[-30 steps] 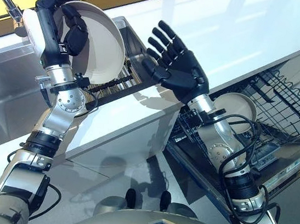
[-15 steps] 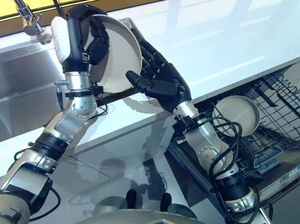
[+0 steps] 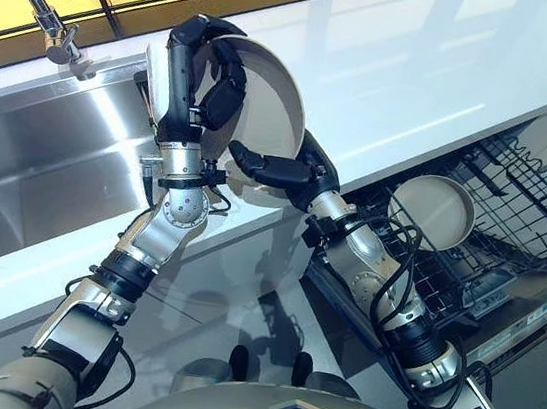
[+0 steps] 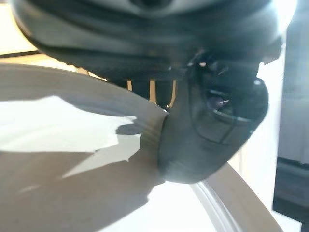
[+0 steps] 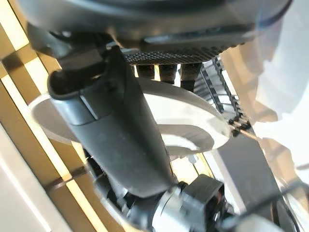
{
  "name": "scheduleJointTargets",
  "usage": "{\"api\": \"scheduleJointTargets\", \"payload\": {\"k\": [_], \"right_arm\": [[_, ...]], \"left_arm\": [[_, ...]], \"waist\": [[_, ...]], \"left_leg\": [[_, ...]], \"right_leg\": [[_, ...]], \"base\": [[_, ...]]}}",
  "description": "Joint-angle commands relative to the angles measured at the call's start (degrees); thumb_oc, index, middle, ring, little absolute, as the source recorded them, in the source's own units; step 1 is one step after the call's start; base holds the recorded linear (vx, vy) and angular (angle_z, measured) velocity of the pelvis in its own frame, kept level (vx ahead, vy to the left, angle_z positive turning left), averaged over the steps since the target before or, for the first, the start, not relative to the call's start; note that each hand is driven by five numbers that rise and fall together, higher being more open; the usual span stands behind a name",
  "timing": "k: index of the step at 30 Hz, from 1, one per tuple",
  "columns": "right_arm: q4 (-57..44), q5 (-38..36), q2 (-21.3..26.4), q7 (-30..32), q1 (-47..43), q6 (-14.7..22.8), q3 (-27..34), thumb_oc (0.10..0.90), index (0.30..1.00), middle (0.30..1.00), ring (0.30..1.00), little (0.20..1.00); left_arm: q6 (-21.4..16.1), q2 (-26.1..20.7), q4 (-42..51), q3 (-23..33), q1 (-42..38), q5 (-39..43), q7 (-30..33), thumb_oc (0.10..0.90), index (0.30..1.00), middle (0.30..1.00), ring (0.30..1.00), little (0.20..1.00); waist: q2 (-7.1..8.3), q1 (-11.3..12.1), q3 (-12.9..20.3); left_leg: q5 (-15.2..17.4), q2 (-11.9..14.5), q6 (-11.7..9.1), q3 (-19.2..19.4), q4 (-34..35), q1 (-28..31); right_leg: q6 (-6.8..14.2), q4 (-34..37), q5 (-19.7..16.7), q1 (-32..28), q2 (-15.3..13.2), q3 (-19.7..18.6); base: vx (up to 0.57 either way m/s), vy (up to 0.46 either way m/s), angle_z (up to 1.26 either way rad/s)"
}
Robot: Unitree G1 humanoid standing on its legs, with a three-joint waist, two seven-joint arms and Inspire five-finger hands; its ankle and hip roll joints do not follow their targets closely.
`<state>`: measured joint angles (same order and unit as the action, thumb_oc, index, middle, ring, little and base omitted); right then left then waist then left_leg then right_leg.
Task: Pick up plates and place into dishwasher.
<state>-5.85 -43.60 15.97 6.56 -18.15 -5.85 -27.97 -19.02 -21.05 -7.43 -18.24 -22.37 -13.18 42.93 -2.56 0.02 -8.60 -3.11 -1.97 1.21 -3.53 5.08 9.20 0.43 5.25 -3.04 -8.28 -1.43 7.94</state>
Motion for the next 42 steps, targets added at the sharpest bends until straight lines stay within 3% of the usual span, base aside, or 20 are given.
{"api": "scheduleJointTargets", "payload": {"k": [1, 3, 6, 8, 10, 13, 17, 22, 28, 31, 34, 36, 42], "right_arm": [[-4.64, 0.32, -5.93, 2.13, -3.91, 10.03, 4.02, 0.100, 0.300, 0.300, 0.300, 0.200], [-6.13, 3.73, -5.99, 3.93, -3.42, 14.06, 5.72, 0.100, 0.300, 0.300, 0.300, 0.200], [-8.12, 7.32, -5.25, 5.43, -2.56, 16.68, 7.69, 0.100, 0.300, 0.300, 0.300, 0.200], [-9.39, 8.59, -4.15, 6.25, -1.95, 17.33, 9.68, 0.100, 0.300, 0.300, 0.300, 0.200], [-9.95, 11.07, -2.90, 7.26, -1.62, 18.20, 12.08, 0.100, 0.300, 0.300, 0.300, 0.200], [-9.79, 13.54, -0.31, 9.02, -1.53, 19.74, 16.87, 0.100, 0.300, 0.300, 0.300, 0.200], [-8.49, 19.18, 4.87, 13.69, -2.22, 24.01, 23.70, 0.100, 0.300, 0.300, 0.300, 0.200], [-4.18, 27.12, 10.99, 19.38, -1.91, 27.86, 32.47, 0.100, 0.300, 0.300, 0.300, 0.200], [5.15, 30.59, 19.22, 26.35, -0.41, 25.50, 42.56, 0.100, 0.300, 0.300, 0.300, 0.200], [8.87, 29.32, 20.92, 26.79, 1.23, 23.14, 44.82, 0.100, 0.300, 0.300, 0.300, 0.200], [11.38, 30.02, 21.32, 23.32, 4.30, 21.87, 47.01, 0.100, 0.300, 0.300, 0.300, 0.200], [10.79, 35.77, 21.54, 20.87, 8.08, 21.12, 47.36, 0.100, 0.300, 0.300, 0.300, 0.200], [7.20, 47.77, 21.72, 14.71, 13.75, 19.57, 47.32, 0.100, 0.300, 0.300, 0.300, 0.200]], "left_arm": [[-5.56, -0.05, 5.54, -2.08, -4.60, 5.50, -4.30, 0.100, 0.300, 0.300, 0.300, 0.200], [-2.63, 1.12, 7.14, -2.34, -2.45, 14.41, -12.33, 0.100, 0.300, 0.300, 0.300, 0.200], [1.44, 2.49, 8.62, -2.37, 1.11, 22.09, -20.18, 0.100, 0.300, 0.300, 0.300, 0.200], [4.26, 2.68, 9.71, -1.77, 3.92, 27.17, -25.43, 0.413, 0.568, 0.568, 0.568, 0.513], [7.36, 2.54, 10.65, -0.60, 6.27, 34.04, -32.07, 0.800, 0.900, 0.900, 0.900, 0.900], [13.50, 2.26, 12.84, 1.77, 9.36, 47.19, -44.41, 0.800, 0.900, 0.900, 0.900, 0.900], [16.09, -1.39, 13.70, 6.58, 11.83, 51.76, -49.47, 0.800, 0.900, 0.900, 0.900, 0.900], [17.30, -5.79, 10.94, 16.83, 14.66, 50.80, -48.18, 0.800, 0.900, 0.900, 0.900, 0.900], [14.88, -8.38, 2.62, 29.17, 16.68, 52.85, -45.00, 0.800, 0.900, 0.900, 0.900, 0.900], [12.74, -9.52, 0.04, 31.84, 16.94, 51.04, -42.16, 0.800, 0.900, 0.900, 0.900, 0.900], [10.19, -10.48, -2.42, 34.19, 17.38, 44.24, -40.18, 0.800, 0.900, 0.900, 0.900, 0.900], [8.93, -13.78, -3.64, 35.34, 18.52, 31.05, -35.59, 0.800, 0.900, 0.900, 0.900, 0.900], [9.24, -17.47, -4.69, 38.68, 19.80, 25.12, -34.18, 0.800, 0.900, 0.900, 0.900, 0.900]], "waist": [[-0.51, 0.43, 5.90], [-0.67, 0.51, 5.62], [-0.74, 0.71, 5.31], [-0.78, 0.87, 5.17], [-0.83, 0.93, 5.13], [-1.11, 0.84, 5.29], [-1.38, 0.71, 5.37], [-1.21, 1.13, 5.66], [-0.80, 1.72, 5.64], [-0.80, 1.56, 5.50], [-0.90, 1.18, 5.22], [-1.22, 0.67, 4.93], [-1.61, -0.87, 4.42]], "left_leg": [[5.07, 0.11, -0.97, 1.33, -0.08, -0.67], [5.19, 0.07, -0.85, 1.31, -0.08, -0.54], [5.27, -0.05, -0.66, 1.41, -0.09, -0.39], [5.37, -0.13, -0.49, 1.56, -0.11, -0.31], [5.52, -0.19, -0.36, 1.74, -0.08, -0.22], [5.71, 0.00, -0.34, 2.25, -0.08, -0.18], [5.53, 0.10, -0.32, 2.74, -0.08, -0.32], [5.68, -0.17, -0.23, 2.58, -0.08, -0.19], [5.77, -0.65, 0.01, 1.71, -0.20, 0.08], [5.70, -0.72, -0.01, 1.59, -0.15, 0.26], [5.59, -0.76, 0.00, 1.63, -0.13, 0.35], [5.44, -0.81, 0.06, 1.86, -0.09, 0.36], [5.47, -0.73, 0.26, 2.66, -0.13, 0.26]], "right_leg": [[1.01, -7.35, 11.00, 1.16, 2.61, 0.99], [1.16, -7.24, 10.83, 1.19, 2.55, 1.17], [1.37, -6.72, 10.46, 1.07, 2.45, 1.19], [1.49, -6.20, 10.16, 0.91, 2.39, 1.12], [1.61, -5.64, 9.87, 0.76, 2.37, 0.97], [1.76, -5.26, 9.59, 0.74, 2.32, 0.70], [1.94, -5.23, 9.04, 1.08, 2.23, 0.38], [2.05, -5.56, 9.37, 1.11, 2.02, 0.18], [2.15, -6.44, 10.06, 0.98, 1.60, 0.39], [2.18, -6.72, 10.15, 1.00, 1.41, 0.53], [2.21, -7.04, 10.18, 1.13, 1.25, 0.53], [2.29, -7.38, 10.18, 1.42, 1.13, 0.47], [2.29, -8.19, 10.38, 2.31, 1.23, -0.24]], "base": [[0.00, -0.003, 0.04], [0.00, -0.005, 0.04], [0.00, -0.001, 0.01], [0.00, 0.000, 0.00], [0.02, 0.009, 0.00], [0.04, 0.024, -0.02], [0.03, 0.032, -0.04], [0.03, 0.030, -0.05], [0.04, 0.029, -0.03], [0.01, 0.010, 0.00], [0.01, 0.010, 0.01], [0.00, 0.036, 0.01], [0.00, 0.005, 0.00]]}}
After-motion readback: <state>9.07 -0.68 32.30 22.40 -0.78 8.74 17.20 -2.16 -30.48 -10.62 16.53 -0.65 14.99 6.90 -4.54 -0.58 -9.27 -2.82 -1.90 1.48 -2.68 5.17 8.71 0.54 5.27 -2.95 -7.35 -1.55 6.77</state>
